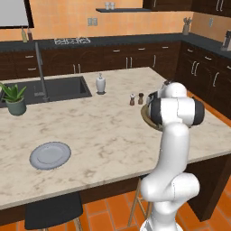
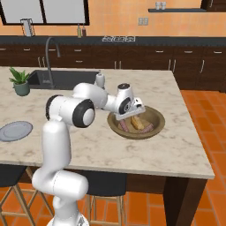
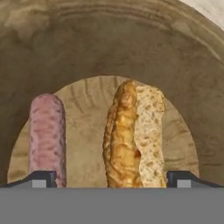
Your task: Place one bun and one sausage from the bowl on each plate.
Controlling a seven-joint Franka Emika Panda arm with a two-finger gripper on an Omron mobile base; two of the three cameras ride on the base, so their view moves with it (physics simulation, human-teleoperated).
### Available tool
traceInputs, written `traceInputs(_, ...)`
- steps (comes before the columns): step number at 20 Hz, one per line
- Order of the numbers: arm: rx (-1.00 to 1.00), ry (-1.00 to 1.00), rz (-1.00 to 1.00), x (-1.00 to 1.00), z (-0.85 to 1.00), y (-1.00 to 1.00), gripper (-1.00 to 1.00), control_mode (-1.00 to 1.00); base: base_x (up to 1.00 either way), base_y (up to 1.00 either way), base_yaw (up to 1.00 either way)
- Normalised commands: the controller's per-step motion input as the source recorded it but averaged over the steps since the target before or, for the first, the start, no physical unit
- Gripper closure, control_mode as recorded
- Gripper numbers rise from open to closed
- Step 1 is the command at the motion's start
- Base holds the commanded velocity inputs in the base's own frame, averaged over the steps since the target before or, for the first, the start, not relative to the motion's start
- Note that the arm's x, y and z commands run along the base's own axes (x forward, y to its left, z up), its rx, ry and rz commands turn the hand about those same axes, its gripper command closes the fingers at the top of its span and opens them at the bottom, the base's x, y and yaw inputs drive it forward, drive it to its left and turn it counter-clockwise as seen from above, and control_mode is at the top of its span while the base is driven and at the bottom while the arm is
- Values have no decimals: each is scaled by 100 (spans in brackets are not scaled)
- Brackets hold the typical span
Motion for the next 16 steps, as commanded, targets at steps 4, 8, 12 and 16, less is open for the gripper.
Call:
traceInputs(4,0,0,-5,47,-45,-34,-100,-100,0,0,0)
traceInputs(8,0,0,-2,3,-46,-23,-100,-100,0,0,0)
traceInputs(12,0,0,0,0,-31,-2,100,-100,0,0,0)
traceInputs(16,0,-2,0,-20,1,0,100,-100,0,0,0)
